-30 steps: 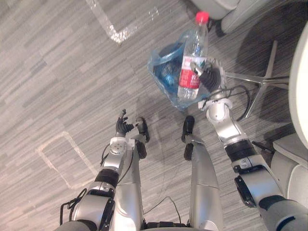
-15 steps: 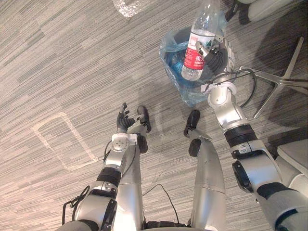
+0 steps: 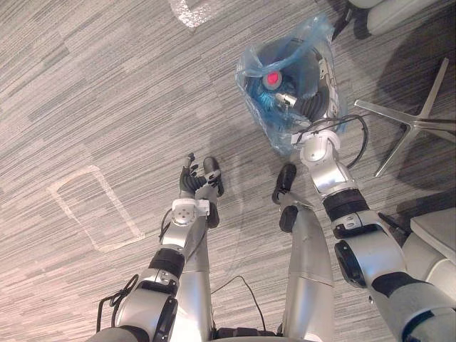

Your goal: Gather rubbish on tea table into small bin, then transfer packed bag to large trash can.

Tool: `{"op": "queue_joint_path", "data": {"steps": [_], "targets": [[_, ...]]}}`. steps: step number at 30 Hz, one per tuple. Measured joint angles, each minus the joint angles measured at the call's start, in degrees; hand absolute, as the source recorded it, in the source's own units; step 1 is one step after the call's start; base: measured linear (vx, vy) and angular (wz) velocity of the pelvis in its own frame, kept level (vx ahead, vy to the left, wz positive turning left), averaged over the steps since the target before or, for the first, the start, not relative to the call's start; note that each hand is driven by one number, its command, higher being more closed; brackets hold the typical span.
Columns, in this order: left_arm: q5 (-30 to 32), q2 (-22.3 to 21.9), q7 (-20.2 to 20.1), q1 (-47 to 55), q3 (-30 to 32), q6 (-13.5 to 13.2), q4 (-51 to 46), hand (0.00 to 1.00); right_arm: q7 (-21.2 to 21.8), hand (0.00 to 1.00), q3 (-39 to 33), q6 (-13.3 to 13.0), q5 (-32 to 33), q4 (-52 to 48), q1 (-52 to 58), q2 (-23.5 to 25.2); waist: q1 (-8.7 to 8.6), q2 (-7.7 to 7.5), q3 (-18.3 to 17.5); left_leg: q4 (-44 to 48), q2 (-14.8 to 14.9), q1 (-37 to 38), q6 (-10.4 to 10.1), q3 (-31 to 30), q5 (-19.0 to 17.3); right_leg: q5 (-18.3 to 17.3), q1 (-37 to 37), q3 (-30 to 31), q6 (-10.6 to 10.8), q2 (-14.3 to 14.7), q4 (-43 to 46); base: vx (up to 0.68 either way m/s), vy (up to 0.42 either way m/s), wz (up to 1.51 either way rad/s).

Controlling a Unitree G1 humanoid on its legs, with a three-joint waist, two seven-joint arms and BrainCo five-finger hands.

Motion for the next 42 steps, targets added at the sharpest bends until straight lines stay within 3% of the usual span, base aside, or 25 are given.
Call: {"op": "queue_joint_path", "data": {"steps": [8,11,18,25,26,35,42], "targets": [[0.04,0.07,-0.08,0.0,-0.11,-0.12,0.24,0.0,1.47,0.0,4.69,-0.09,-6.38,0.16,3.02,-0.13,-0.02,-0.04,-0.03,0.1,0.71,0.62,-0.44,0.57,-0.43,-0.04,0.72,-0.1,-0.11,0.35,-0.26,-0.02,-0.024,-0.01],[0.07,0.09,-0.22,-0.07,-0.03,-0.38,1.14,0.0,3.2,0.0,7.04,-0.09,-8.61,4.64,3.65,0.21,-0.15,-0.16,-0.12,-0.29,0.91,-0.08,-0.51,0.91,-0.36,-0.15,0.02,-0.4,-0.26,0.27,-0.39,-0.01,-0.035,0.06],[0.06,0.16,-0.22,-1.62,0.33,-0.42,2.72,0.0,5.4,0.0,8.58,0.03,-8.67,11.26,2.89,2.53,-0.12,-0.27,-0.17,-0.29,0.76,-1.79,0.08,1.02,0.25,-0.42,-1.79,-0.52,-0.39,-0.08,0.3,0.0,-0.009,0.02],[-0.07,0.01,0.04,-2.32,1.01,-0.79,3.31,0.0,6.73,0.0,8.99,0.23,-8.66,17.82,2.42,6.69,-0.25,-0.27,-0.17,-1.91,-0.39,-3.8,-0.78,0.07,1.37,-1.36,-4.24,-1.53,-0.8,-1.24,1.83,-0.03,-0.032,0.15],[-0.45,-0.06,0.11,-2.35,1.85,-0.85,3.28,0.0,6.91,1.0,8.99,0.23,-8.64,18.31,2.29,7.34,-0.19,-0.27,-0.17,-1.92,-0.46,-4.48,-0.69,0.06,1.57,-1.44,-5.03,-1.53,-0.9,-1.35,2.14,-0.05,-0.061,0.17],[-2.21,-0.7,0.92,-2.41,2.43,-1.49,2.34,0.0,7.38,1.0,8.86,0.18,-8.17,18.58,1.97,8.14,0.1,-0.27,-0.17,-2.81,-1.12,-5.17,-0.87,-0.3,2.43,-2.02,-6.28,-1.74,-1.12,-2.05,3.11,-0.05,-0.028,0.07],[-3.3,-1.81,0.77,-2.41,2.43,-1.52,2.22,0.0,7.39,1.0,8.64,-0.02,-3.73,17.33,2.17,8.13,0.4,-0.27,-0.17,-2.66,-1.0,-5.13,-0.56,-0.29,2.72,-2.01,-6.18,-1.75,-1.13,-1.94,3.03,-0.05,-0.014,-0.01]]}}
